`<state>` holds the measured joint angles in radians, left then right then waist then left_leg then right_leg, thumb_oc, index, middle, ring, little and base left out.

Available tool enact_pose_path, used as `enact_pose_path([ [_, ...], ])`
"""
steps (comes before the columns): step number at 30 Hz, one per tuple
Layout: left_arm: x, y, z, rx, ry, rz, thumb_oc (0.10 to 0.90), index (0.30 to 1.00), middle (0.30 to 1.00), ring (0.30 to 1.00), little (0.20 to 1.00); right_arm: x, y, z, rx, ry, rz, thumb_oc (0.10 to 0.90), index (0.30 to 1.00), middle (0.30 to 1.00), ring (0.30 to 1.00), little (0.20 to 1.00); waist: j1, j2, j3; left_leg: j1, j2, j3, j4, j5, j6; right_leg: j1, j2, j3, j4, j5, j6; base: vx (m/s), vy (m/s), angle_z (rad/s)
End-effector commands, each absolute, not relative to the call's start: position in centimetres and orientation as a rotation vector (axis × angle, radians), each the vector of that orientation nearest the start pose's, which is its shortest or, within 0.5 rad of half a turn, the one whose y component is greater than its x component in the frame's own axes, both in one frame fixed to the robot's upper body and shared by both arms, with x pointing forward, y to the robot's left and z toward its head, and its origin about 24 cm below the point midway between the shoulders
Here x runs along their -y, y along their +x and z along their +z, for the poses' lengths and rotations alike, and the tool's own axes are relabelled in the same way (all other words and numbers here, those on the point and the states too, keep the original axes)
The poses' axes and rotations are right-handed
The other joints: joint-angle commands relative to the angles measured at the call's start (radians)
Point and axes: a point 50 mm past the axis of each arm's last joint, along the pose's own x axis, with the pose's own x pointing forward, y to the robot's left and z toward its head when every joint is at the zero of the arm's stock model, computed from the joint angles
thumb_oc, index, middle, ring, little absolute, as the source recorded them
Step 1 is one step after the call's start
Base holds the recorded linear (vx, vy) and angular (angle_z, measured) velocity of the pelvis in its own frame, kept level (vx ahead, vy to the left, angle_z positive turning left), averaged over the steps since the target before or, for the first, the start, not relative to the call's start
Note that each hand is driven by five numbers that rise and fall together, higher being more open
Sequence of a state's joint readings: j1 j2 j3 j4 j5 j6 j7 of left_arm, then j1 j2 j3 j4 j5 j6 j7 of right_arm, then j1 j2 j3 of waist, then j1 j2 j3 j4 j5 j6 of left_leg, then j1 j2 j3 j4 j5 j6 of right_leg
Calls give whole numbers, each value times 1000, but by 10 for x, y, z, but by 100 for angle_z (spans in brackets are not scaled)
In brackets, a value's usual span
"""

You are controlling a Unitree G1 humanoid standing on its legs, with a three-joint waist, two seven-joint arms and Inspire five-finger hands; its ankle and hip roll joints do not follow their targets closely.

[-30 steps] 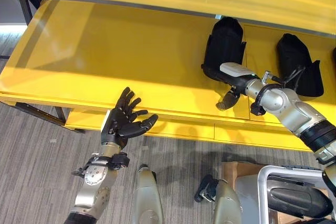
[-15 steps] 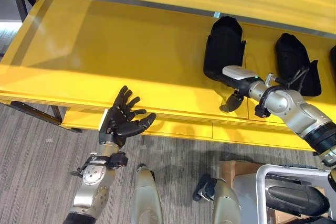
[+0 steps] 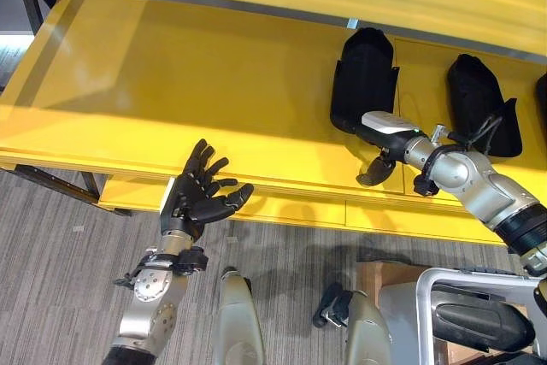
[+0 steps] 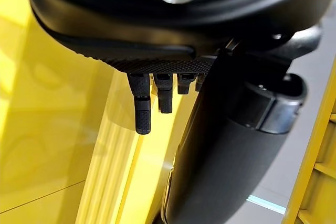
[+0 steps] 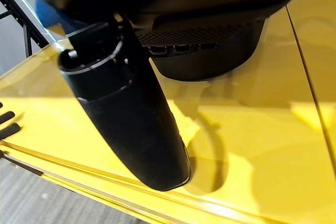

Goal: Move parts from the plastic box to the shelf.

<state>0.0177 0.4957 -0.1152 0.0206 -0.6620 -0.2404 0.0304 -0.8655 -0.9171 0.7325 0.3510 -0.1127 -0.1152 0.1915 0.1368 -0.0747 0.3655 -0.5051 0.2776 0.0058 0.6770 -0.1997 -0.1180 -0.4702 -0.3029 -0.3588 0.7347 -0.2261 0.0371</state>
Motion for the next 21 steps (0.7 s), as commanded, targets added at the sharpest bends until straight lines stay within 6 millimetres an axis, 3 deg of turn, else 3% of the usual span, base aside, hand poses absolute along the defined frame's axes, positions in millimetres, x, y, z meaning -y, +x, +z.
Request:
enact_pose_path([
  [1,-209,243,70,136,-164,-123,900,1000,1000,1000,1000,177,346,195,319,-1248,546,900,1000,1000,1000,1000,-19,15,-23,-17,18,36,31,-24,23,64,20,22,2,-61,26,0,0,0],
  [21,-209,244,73,150,-162,-127,900,1000,1000,1000,1000,184,335,187,277,-1294,613,900,1000,1000,1000,1000,-32,10,-28,-30,24,32,41,-28,19,50,19,26,10,-64,27,0,0,0],
])
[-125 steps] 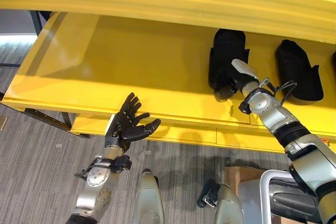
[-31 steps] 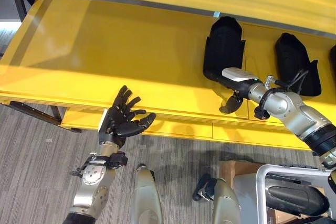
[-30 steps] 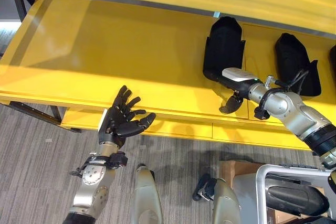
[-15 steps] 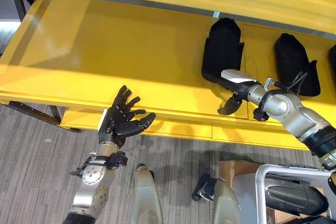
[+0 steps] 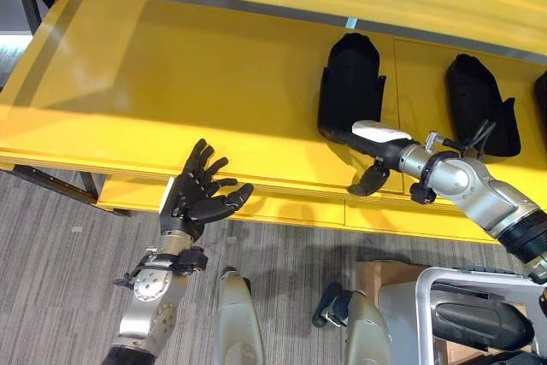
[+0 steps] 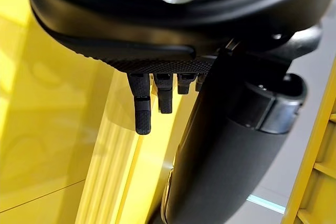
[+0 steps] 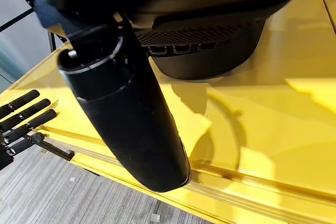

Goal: Move parts from the plastic box to the shelf.

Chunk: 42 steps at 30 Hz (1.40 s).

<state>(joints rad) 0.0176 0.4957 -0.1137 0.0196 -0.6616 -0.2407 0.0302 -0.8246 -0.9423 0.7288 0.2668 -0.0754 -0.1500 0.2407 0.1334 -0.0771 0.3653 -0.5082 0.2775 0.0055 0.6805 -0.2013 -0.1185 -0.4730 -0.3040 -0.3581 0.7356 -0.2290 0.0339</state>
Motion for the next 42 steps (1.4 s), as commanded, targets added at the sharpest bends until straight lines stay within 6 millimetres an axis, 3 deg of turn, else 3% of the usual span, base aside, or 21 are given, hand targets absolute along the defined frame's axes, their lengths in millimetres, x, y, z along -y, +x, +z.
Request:
enact_pose_path([
  [1,-209,244,73,152,-162,-128,900,1000,1000,1000,1000,184,335,188,276,-1300,611,900,1000,1000,1000,1000,-29,13,-28,-27,24,33,38,-26,19,52,21,26,9,-62,30,0,0,0],
  [11,-210,243,74,153,-162,-128,900,1000,1000,1000,1000,196,337,185,246,-1324,564,900,1000,1000,1000,1000,-33,16,-31,-30,30,32,40,-26,16,48,28,28,16,-68,28,0,0,0],
  [19,-212,242,75,153,-163,-122,900,1000,1000,1000,1000,190,337,195,306,-1302,539,900,1000,1000,1000,1000,-37,16,-34,-30,35,32,41,-26,16,44,31,31,16,-66,28,0,0,0],
  [23,-217,240,76,159,-173,-91,900,1000,1000,1000,1000,183,327,229,471,-1257,484,900,1000,1000,1000,1000,-43,14,-43,-36,37,35,44,-29,17,36,33,33,18,-65,29,8,-4,-2],
  [26,-220,239,76,162,-168,-86,900,1000,1000,1000,1000,184,323,239,515,-1245,459,900,1000,1000,1000,1000,-45,13,-46,-37,36,36,43,-29,17,36,33,33,18,-63,30,9,1,-8],
  [27,-223,236,76,160,-171,-74,900,1000,1000,1000,1000,187,316,258,594,-1234,410,900,1000,1000,1000,1000,-49,14,-51,-38,35,36,45,-30,17,33,32,34,18,-62,31,8,5,-6],
  [29,-222,236,76,160,-170,-75,900,1000,1000,1000,1000,187,315,258,593,-1234,409,900,1000,1000,1000,1000,-48,14,-51,-39,35,36,45,-30,17,33,32,34,19,-62,31,5,3,-4],
  [31,-225,234,76,160,-169,-65,900,1000,1000,1000,1000,190,306,281,691,-1225,346,900,1000,1000,1000,1000,-52,12,-56,-39,36,38,49,-32,17,33,34,35,18,-62,31,0,0,0],
  [36,-228,232,76,159,-167,-60,900,1000,1000,1000,1000,194,292,307,817,-1225,268,900,1000,1000,1000,1000,-56,9,-61,-41,38,37,55,-38,18,31,37,39,21,-65,30,0,0,0],
  [42,-230,229,73,150,-168,-50,900,1000,1000,1000,1000,193,279,317,895,-1217,250,900,1000,1000,1000,1000,-62,8,-71,-49,37,33,59,-40,19,26,39,40,24,-66,32,0,0,0],
])
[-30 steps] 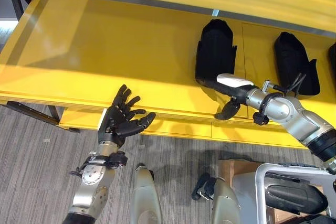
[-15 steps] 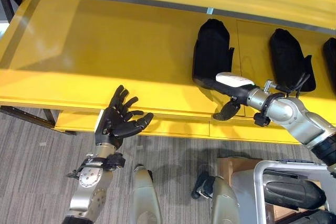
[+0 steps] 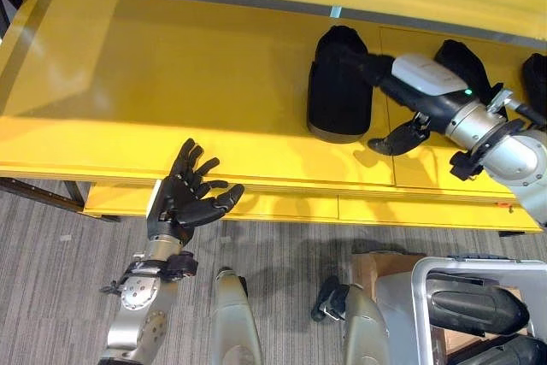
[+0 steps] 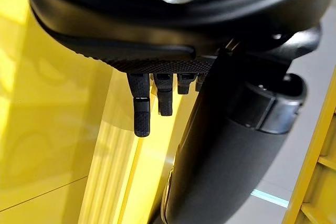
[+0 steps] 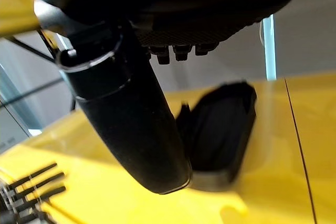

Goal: Move parts from the plastic box to the shelf.

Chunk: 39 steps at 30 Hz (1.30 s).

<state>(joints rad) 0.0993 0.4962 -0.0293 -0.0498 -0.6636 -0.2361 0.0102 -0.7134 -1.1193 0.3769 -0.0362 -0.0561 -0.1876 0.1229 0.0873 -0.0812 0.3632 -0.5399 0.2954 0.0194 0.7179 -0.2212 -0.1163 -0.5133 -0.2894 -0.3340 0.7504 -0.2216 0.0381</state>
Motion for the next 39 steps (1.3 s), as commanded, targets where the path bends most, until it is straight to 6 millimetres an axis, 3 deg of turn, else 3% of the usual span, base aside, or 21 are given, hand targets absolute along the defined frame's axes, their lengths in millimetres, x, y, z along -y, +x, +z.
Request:
enact_pose_path([
  [1,-230,228,73,148,-170,-46,900,1000,1000,1000,1000,193,277,317,904,-1210,246,900,1000,1000,1000,1000,-15,11,-69,-18,19,20,23,-20,16,66,25,16,10,-73,27,0,0,0],
  [8,-232,226,71,148,-176,-28,900,1000,1000,1000,1000,198,268,306,915,-1153,244,900,1000,1000,1000,1000,-28,9,-74,-6,20,25,5,-13,16,76,28,18,-5,-66,28,0,0,0],
  [14,-232,225,69,146,-183,-14,900,1000,1000,1000,1000,207,258,276,861,-1014,254,900,1000,1000,1000,1000,-44,5,-83,34,24,35,-56,11,10,110,41,16,-57,-45,30,7,-11,-1],
  [15,-233,224,67,142,-183,-4,900,1000,1000,1000,1000,211,255,260,818,-937,258,900,1000,1000,1000,1000,-54,5,-88,60,26,43,-101,31,7,134,52,13,-98,-30,34,37,-54,0],
  [20,-235,219,56,109,-207,18,900,1000,1000,1000,1000,221,247,220,699,-756,260,900,1000,1000,1000,1000,-77,15,-108,159,25,65,-264,118,-2,220,83,5,-245,23,46,42,-36,-7],
  [21,-235,217,52,95,-219,27,900,1000,1000,1000,1000,225,243,207,657,-694,250,900,1000,1000,1000,1000,-86,20,-121,211,22,89,-364,182,5,262,90,-10,-327,65,44,44,-7,-7],
  [22,-236,215,50,88,-220,32,900,1000,1000,1000,1000,227,242,201,632,-688,243,900,1000,1000,1000,1000,-90,24,-129,240,22,99,-403,199,2,285,92,-10,-359,75,46,91,-12,-7],
  [23,-236,215,49,86,-220,32,900,1000,1000,1000,1000,227,241,200,630,-688,244,900,1000,1000,1000,1000,-89,24,-130,255,23,94,-406,182,-7,295,95,-1,-356,59,55,71,1,-10],
  [24,-237,213,46,77,-223,38,900,1000,1000,1000,1000,230,239,193,603,-654,237,900,1000,1000,1000,1000,-93,27,-138,281,22,111,-461,227,-2,312,97,-10,-399,88,49,70,8,-7],
  [28,-238,207,36,47,-249,69,900,1000,1000,1000,1000,238,227,164,496,-534,212,900,1000,1000,1000,1000,-112,48,-190,396,12,158,-632,306,-18,398,111,-8,-537,126,56,85,6,-9],
  [35,-230,195,20,2,-293,82,900,1000,1000,1000,1000,256,208,134,355,-477,133,900,1000,1000,1000,1000,-146,95,-265,507,64,215,-745,459,-80,516,182,-9,-678,131,36,73,-52,-8],
  [39,-229,193,18,-6,-298,89,900,1000,1000,1000,1000,259,206,129,327,-468,121,900,1000,1000,1000,1000,-151,104,-274,522,92,223,-749,503,-92,522,215,1,-674,114,13,16,-108,-16],
])
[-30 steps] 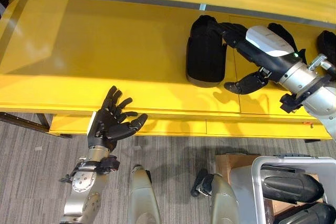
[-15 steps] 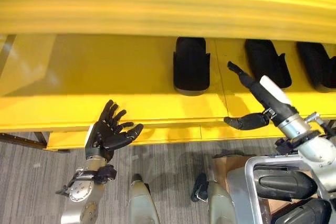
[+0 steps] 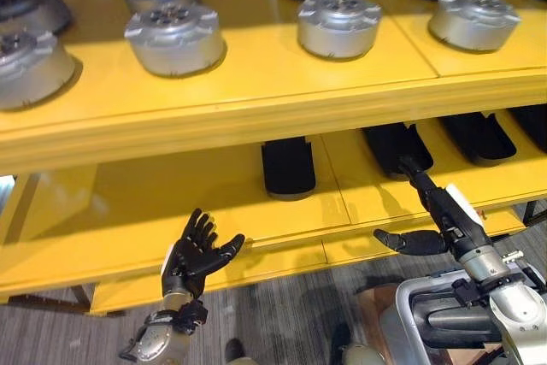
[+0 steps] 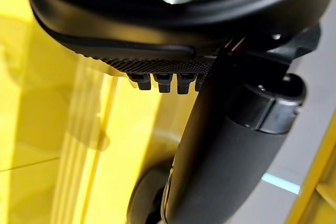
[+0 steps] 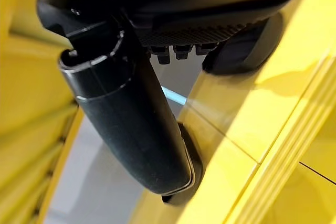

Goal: Move parts from the plastic box to the shelf.

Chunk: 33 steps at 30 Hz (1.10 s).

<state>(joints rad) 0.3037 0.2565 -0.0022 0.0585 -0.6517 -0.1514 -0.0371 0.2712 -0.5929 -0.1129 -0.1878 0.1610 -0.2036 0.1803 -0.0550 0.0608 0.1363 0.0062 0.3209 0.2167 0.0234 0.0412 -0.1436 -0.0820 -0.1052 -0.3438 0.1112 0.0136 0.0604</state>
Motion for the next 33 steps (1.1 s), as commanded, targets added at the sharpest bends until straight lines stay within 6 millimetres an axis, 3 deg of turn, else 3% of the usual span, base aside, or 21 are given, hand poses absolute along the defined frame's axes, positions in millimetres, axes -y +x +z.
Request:
enact_pose_path([
  [1,-228,193,17,-8,-300,92,900,1000,1000,1000,1000,259,206,128,324,-466,120,900,1000,1000,1000,1000,-10,-36,-49,-24,76,27,-53,257,-70,94,43,14,-37,-127,-17,-10,-158,-18],
  [3,-228,193,16,-12,-305,99,900,1000,1000,1000,1000,261,206,129,328,-464,107,900,1000,1000,1000,1000,-11,-36,-48,-28,91,21,-49,289,-76,99,65,20,-54,-132,-30,-18,-172,-15],
  [7,-226,192,15,-17,-307,94,900,1000,1000,1000,1000,263,209,132,341,-463,99,900,1000,1000,1000,1000,-5,-46,-36,-57,84,-7,-4,297,-61,106,81,41,-79,-127,-49,-27,-136,-5],
  [8,-224,193,14,-19,-311,93,900,1000,1000,1000,1000,265,210,132,337,-472,83,900,1000,1000,1000,1000,-1,-55,-32,-73,68,-22,9,292,-50,108,75,42,-89,-124,-50,0,0,0],
  [9,-225,193,14,-18,-304,99,900,1000,1000,1000,1000,265,211,131,333,-469,81,900,1000,1000,1000,1000,13,-61,-24,-86,26,-86,4,268,-35,106,67,53,-95,-119,-46,-5,-26,10],
  [11,-225,194,14,-18,-304,99,900,1000,1000,1000,1000,265,211,131,334,-468,81,900,1000,1000,1000,1000,11,-62,-24,-88,25,-88,6,267,-34,106,65,51,-94,-119,-45,-4,8,4],
  [12,-227,194,15,-14,-301,112,900,1000,1000,1000,1000,264,214,131,337,-467,84,900,1000,1000,1000,1000,26,-73,-19,-110,-37,-174,5,209,-9,98,56,68,-95,-109,-41,16,0,-8],
  [13,-226,192,14,-19,-307,120,900,1000,1000,1000,1000,259,219,132,345,-460,107,900,1000,1000,1000,1000,36,-88,-16,-121,-120,-239,-11,111,17,94,47,93,-98,-97,-29,41,24,-14],
  [15,-228,191,14,-14,-310,127,900,1000,1000,1000,1000,256,222,132,345,-452,125,900,1000,1000,1000,1000,47,-94,-11,-125,-159,-287,1,65,27,92,45,127,-93,-88,-19,62,68,-38],
  [21,-226,188,12,-20,-333,119,900,1000,1000,1000,1000,258,218,127,325,-414,125,900,1000,1000,1000,1000,42,-89,-25,-92,-161,-254,-23,44,36,103,38,149,-97,-81,-4,60,115,-52],
  [23,-227,186,13,-25,-317,102,900,1000,1000,1000,1000,259,214,118,290,-378,97,900,1000,1000,1000,1000,27,-91,-47,-24,-190,-190,-52,-5,74,124,-5,191,-109,-56,34,127,399,-13],
  [28,-228,187,16,-15,-305,99,900,1000,1000,1000,1000,257,214,117,290,-377,94,900,1000,1000,1000,1000,27,-99,-51,-1,-208,-153,-62,-26,93,117,-28,214,-101,-44,57,18,173,-36],
  [33,-229,191,22,-11,-255,63,900,1000,1000,1000,1000,255,209,113,280,-360,77,900,1000,1000,1000,1000,7,-107,-49,17,-253,-115,-75,-56,134,85,-71,253,-73,-20,99,-15,238,-17],
])
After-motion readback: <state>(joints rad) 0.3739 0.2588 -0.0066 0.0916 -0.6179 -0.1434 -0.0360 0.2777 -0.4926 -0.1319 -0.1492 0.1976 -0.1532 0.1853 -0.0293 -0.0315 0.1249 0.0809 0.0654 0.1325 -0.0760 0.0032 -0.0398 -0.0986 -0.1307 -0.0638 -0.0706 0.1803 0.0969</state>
